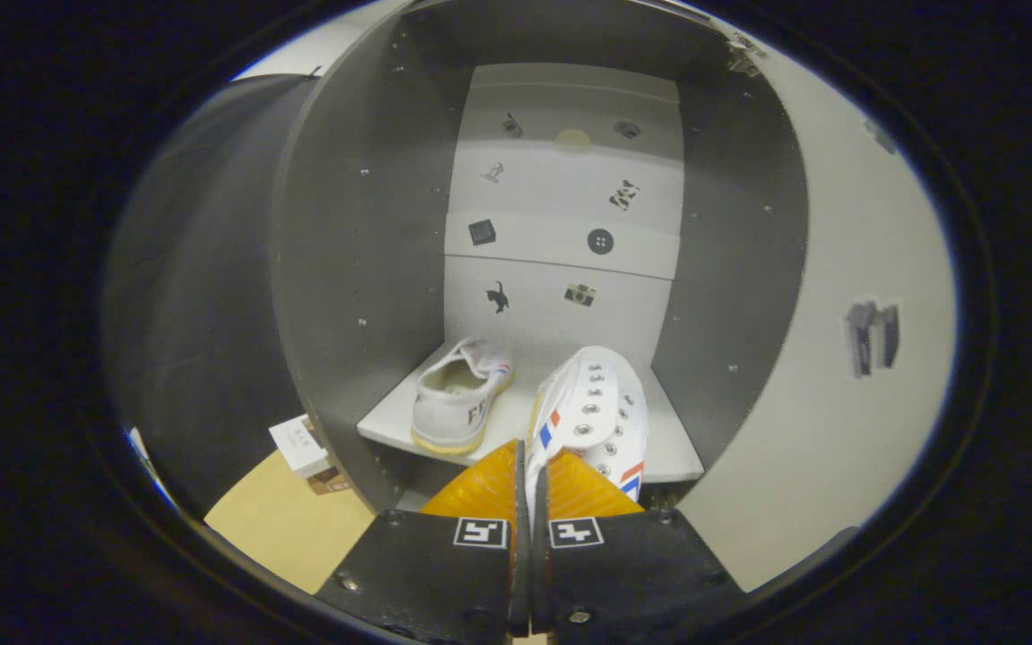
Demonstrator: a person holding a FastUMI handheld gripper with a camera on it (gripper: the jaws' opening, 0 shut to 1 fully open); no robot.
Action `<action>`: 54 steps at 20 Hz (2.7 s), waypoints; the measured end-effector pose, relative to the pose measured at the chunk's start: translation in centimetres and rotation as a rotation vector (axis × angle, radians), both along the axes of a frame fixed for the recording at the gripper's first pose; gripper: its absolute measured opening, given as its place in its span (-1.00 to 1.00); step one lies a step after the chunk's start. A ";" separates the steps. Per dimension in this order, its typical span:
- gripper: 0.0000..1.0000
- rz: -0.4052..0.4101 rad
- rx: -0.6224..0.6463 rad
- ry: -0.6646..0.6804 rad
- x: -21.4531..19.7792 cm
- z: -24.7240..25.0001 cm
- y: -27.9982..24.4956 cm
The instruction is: Open the shoe cabinet door, grab the shoes and put them into the shoe cabinet, then close the shoe cabinet door.
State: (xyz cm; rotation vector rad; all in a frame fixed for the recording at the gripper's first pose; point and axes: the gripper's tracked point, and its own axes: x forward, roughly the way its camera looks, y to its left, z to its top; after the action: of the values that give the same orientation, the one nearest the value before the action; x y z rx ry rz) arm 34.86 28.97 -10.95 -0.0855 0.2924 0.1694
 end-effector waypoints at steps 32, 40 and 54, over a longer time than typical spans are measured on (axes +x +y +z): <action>0.71 -0.024 -0.013 -0.031 6.2 2.0 1.2; 0.90 0.017 0.013 -0.117 -6.8 5.2 2.9; 1.00 0.007 0.140 -0.195 -31.1 8.5 -5.4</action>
State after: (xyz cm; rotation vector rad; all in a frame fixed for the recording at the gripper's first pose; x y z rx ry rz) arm 3.73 23.57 -2.41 0.0360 0.0855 0.1867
